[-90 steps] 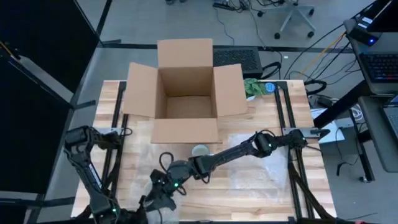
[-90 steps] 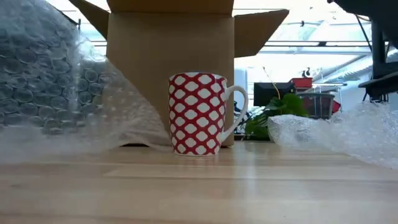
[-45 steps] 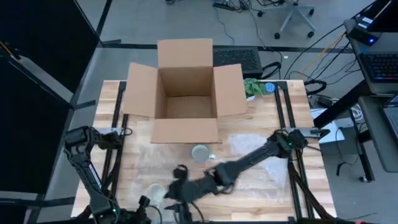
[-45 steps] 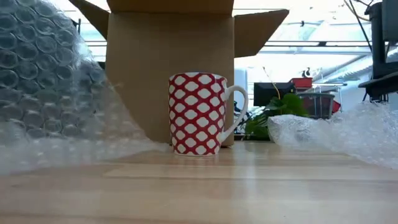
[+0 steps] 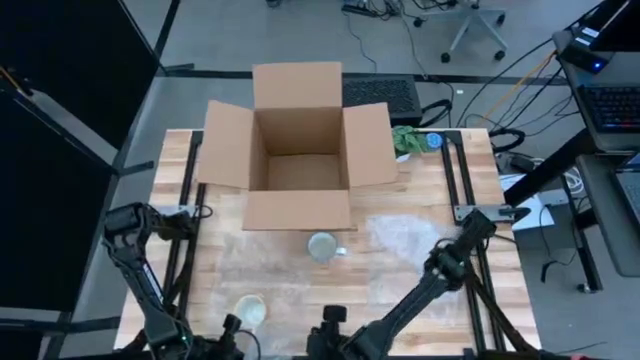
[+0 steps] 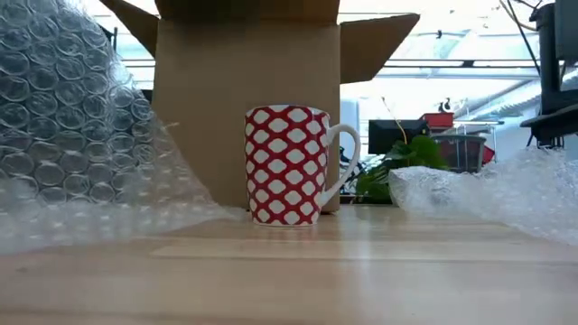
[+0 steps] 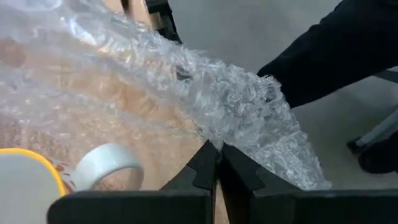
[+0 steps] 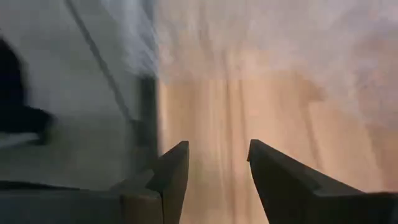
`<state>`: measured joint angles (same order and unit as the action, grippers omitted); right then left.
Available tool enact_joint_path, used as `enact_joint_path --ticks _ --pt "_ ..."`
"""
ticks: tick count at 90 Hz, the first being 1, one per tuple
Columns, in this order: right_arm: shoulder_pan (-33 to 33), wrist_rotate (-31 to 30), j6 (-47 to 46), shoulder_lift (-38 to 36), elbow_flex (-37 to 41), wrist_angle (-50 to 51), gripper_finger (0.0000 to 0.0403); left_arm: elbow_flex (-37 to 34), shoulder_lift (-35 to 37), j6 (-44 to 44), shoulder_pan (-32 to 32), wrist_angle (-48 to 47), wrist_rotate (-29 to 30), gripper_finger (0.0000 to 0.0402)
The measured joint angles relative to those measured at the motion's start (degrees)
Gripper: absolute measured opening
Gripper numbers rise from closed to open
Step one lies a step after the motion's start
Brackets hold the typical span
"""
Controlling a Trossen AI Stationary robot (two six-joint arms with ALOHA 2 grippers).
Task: Wrap mug
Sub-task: Wrap the yellow mug with bubble wrap
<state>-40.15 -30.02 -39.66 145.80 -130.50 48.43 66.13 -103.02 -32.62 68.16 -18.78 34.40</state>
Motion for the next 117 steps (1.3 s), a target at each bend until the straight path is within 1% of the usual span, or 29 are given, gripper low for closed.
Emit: enact_joint_path --ticks 9,17,24,30,41,49,64,76,84,92,104,117 --pt "1.3 -0.8 1.7 1.7 -0.4 -6.1 0.0153 0.0 0.0 0.0 0.0 0.0 0.2 0.0000" --pt "2.6 1.3 4.3 3.8 -0.3 -12.0 0.0153 0.0 0.0 0.0 -0.2 0.1 0.5 0.0000" --pt "3.3 3.6 9.0 4.6 0.1 -18.6 0.0153 0.0 0.0 0.0 -0.2 0.3 0.6 0.0000" --pt "3.7 5.1 12.9 3.6 -0.1 -26.3 0.0153 0.0 0.0 0.0 -0.3 0.3 0.5 0.0000" --pt "3.8 5.5 19.6 0.0 -0.3 -33.9 0.0153 0.4 0.0 0.0 -0.4 0.1 0.0 0.0000" --pt "4.1 5.3 22.3 -1.8 -0.3 -33.8 0.0153 1.3 0.0 0.0 -0.5 -0.1 0.0 0.0000" --pt "4.3 4.2 22.3 -2.6 -0.3 -31.8 0.0153 2.7 0.0 -0.5 -1.4 -0.4 -1.7 0.0007" --pt "4.3 4.3 22.2 -2.6 -0.3 -31.6 0.0153 3.1 0.9 -1.5 -2.2 -1.7 -3.9 0.0039" --pt "4.3 4.3 22.2 -2.6 -0.3 -31.5 0.0153 3.1 2.1 -0.9 -2.2 -2.1 -4.0 0.0061" --pt "4.3 4.3 21.9 -2.6 -0.3 -30.8 0.0153 3.1 2.6 -0.7 -2.1 -2.2 -4.1 0.0073" --pt "4.3 4.3 20.3 -2.5 -0.3 -27.9 0.0153 3.1 2.5 -3.5 -2.5 -3.2 -4.4 0.0086" --pt "4.3 4.3 20.2 -2.5 -0.3 -28.1 0.0153 3.1 2.6 -5.0 -4.0 -4.5 -5.2 0.0119"
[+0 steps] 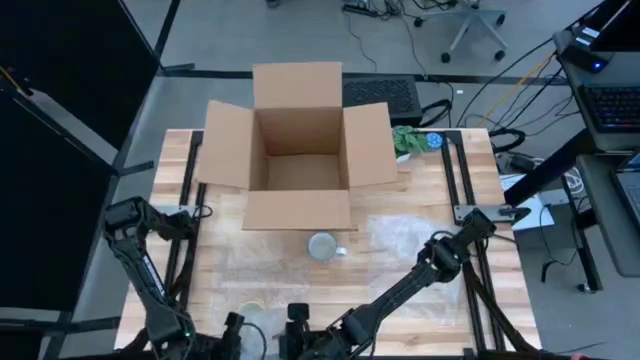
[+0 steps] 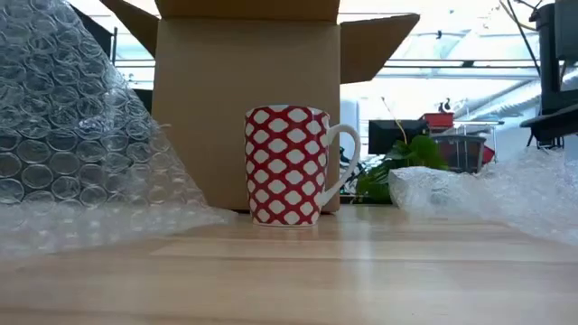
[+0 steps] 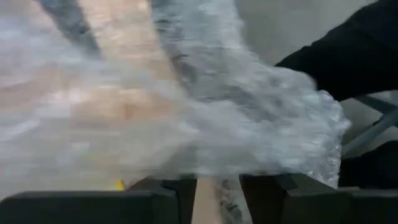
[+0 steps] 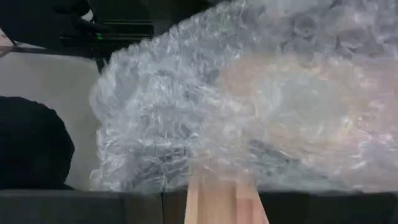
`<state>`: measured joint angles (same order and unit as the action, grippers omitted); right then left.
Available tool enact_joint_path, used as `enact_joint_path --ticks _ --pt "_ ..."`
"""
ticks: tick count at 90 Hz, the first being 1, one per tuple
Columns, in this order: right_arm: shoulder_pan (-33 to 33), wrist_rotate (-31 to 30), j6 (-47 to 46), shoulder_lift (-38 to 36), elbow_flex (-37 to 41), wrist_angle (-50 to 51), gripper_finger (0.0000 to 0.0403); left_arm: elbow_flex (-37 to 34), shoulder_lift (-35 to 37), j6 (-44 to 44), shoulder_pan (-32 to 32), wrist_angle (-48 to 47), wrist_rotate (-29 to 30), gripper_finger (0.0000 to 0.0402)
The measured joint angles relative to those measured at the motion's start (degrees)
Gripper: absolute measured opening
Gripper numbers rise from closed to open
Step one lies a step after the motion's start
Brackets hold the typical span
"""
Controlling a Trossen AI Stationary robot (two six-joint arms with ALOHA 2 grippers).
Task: Wrap mug
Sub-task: Wrap the yellow mug with bubble wrap
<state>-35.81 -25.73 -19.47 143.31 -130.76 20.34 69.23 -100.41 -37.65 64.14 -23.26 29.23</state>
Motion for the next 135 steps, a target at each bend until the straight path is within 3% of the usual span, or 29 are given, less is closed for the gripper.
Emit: enact_joint_path --ticks 17,26,49,77,99,135 --pt "0.0 0.0 -0.9 0.0 0.0 0.0 0.0153 0.0 3.2 0.5 -2.3 -0.3 -11.0 0.0163" --pt "0.2 0.0 -1.3 0.1 0.0 -0.9 0.0153 0.0 7.1 0.5 -2.9 -1.6 -12.3 0.0170" --pt "1.9 -0.1 -2.4 0.1 0.0 -4.0 0.0153 0.0 18.9 -0.9 -3.1 -11.9 -0.6 0.0171" --pt "5.5 -1.6 -5.8 0.1 0.0 -6.1 0.0153 0.0 27.8 -8.5 -3.0 -25.6 6.2 0.0171" --pt "8.8 -1.7 -10.1 0.0 0.0 -5.1 0.0153 -1.0 28.4 -14.6 -0.8 -28.1 6.8 0.0171" --pt "13.1 -0.9 -5.9 -1.5 0.1 -0.3 0.0153 -7.5 23.0 -36.7 10.4 -23.3 10.6 0.0171"
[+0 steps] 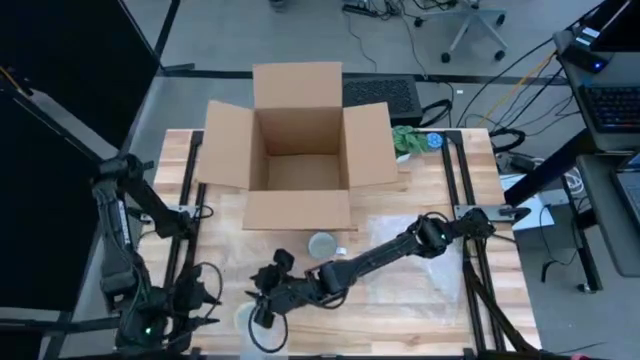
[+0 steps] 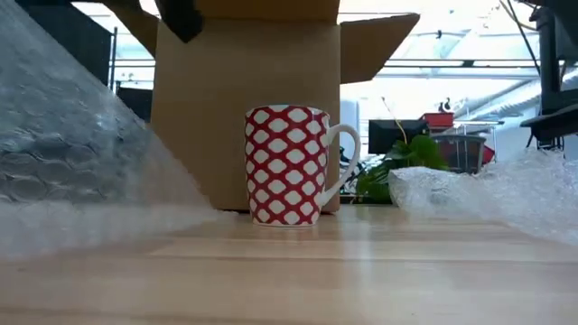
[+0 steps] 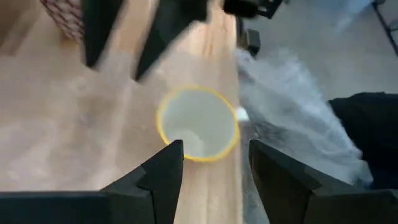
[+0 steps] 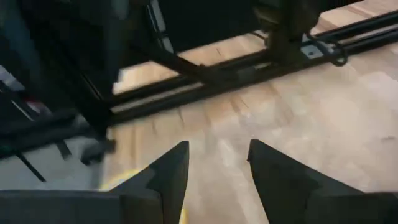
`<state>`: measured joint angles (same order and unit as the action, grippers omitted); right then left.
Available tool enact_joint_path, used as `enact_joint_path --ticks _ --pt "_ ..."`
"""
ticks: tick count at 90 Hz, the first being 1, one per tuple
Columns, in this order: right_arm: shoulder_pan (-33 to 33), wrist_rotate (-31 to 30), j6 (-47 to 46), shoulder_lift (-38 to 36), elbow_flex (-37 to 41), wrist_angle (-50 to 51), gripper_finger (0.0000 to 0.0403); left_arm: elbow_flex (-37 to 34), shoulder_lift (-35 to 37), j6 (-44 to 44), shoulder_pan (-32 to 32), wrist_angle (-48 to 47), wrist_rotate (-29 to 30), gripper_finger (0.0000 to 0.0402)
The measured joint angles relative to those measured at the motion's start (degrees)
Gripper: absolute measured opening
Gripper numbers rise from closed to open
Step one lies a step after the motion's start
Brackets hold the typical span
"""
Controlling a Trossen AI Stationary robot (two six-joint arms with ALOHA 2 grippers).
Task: Wrap mug
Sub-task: Wrap the yellow mug with bubble wrap
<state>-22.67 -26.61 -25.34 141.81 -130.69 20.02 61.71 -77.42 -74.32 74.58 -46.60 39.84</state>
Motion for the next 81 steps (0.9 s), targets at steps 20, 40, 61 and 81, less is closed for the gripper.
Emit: enact_joint_path --ticks 20,40,61,81 --pt "0.2 3.1 3.9 -4.2 0.0 14.4 0.0153 -1.4 -5.4 -9.4 3.6 7.2 -1.7 0.0171" --pt "-5.0 12.5 -4.4 -6.3 0.0 29.6 0.0153 -1.4 -8.2 -13.1 3.2 11.7 -8.0 0.0171" --pt "-10.1 14.5 -13.8 -3.6 0.0 29.3 0.0153 -1.4 -10.7 -13.8 3.2 15.2 -8.1 0.0171" --pt "-16.4 18.1 -23.5 -3.5 0.0 22.5 0.0177 -1.4 -13.2 -12.2 3.2 17.0 -9.1 0.0171"
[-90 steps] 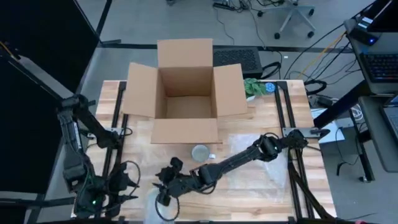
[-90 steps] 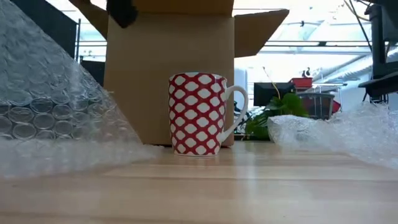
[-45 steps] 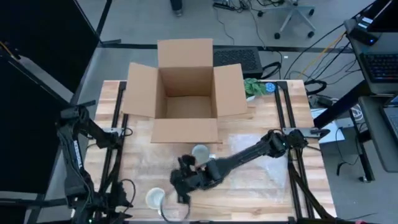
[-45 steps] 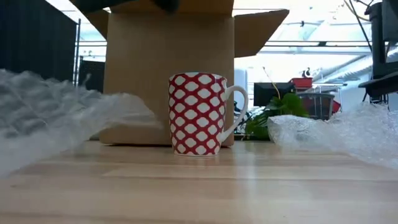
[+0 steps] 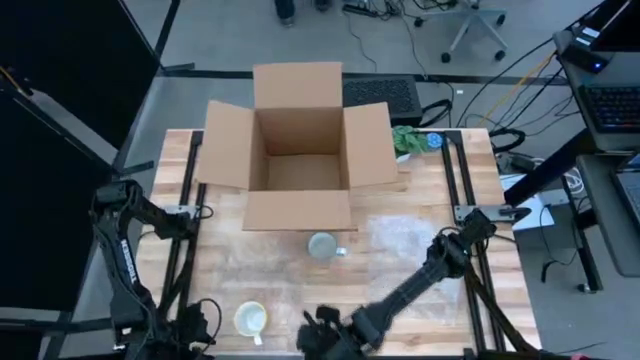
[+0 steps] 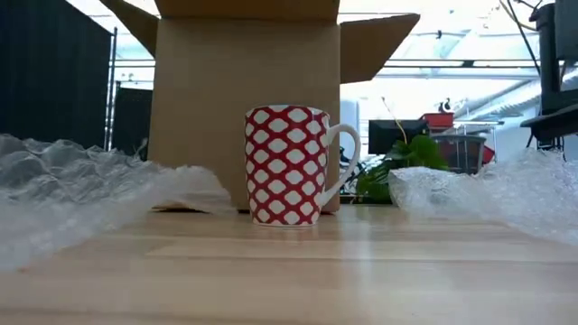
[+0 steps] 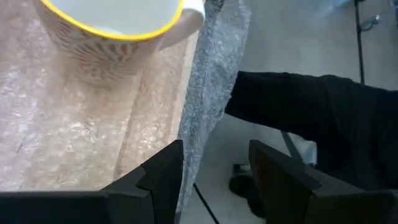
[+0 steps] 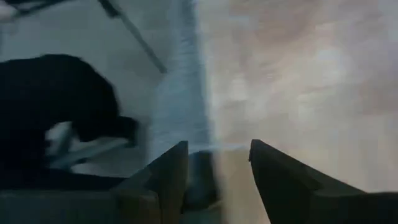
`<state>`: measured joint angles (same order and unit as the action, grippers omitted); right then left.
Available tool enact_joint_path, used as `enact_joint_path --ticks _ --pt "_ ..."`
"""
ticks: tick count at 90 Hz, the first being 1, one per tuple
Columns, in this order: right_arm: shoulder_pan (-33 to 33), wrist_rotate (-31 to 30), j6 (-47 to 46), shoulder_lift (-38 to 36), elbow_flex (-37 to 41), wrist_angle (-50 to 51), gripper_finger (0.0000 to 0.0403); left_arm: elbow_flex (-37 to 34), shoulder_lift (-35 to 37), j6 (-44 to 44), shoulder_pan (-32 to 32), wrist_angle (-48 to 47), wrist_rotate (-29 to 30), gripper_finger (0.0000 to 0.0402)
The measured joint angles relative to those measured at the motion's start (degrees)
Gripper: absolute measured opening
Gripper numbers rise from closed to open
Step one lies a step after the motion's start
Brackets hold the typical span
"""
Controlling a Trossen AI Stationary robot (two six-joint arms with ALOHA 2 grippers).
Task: Wrap mug
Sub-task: Wrap the yellow mug with bubble wrap
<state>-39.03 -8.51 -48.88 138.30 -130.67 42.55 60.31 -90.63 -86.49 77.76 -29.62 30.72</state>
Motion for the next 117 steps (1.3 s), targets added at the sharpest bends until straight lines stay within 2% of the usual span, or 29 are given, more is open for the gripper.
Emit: enact_joint_path --ticks 21,39,63,71,77,117 --pt "-7.6 -0.3 -12.3 0.5 0.0 -8.7 0.0232 0.0 -0.5 1.4 0.0 1.0 -2.2 0.0171" --pt "-12.2 -4.2 -16.1 4.3 -0.1 -12.4 0.0241 0.0 -0.5 1.9 0.0 0.2 -2.2 0.0171" --pt "-11.9 -4.9 -14.1 12.6 -0.1 -17.2 0.0228 0.0 -0.5 1.9 0.0 0.0 -1.1 0.0171" --pt "-10.2 -1.8 -14.1 14.1 0.0 -19.1 0.0225 0.0 -0.5 1.9 -0.1 0.0 -0.5 0.0171" --pt "-9.5 0.9 -14.0 14.2 0.0 -19.7 0.0224 0.0 -0.5 1.9 -0.2 -0.1 -0.3 0.0171" --pt "-7.8 0.9 -18.3 14.1 -0.1 -18.0 0.0224 0.0 -0.5 2.9 -0.2 -2.9 1.4 0.0171"
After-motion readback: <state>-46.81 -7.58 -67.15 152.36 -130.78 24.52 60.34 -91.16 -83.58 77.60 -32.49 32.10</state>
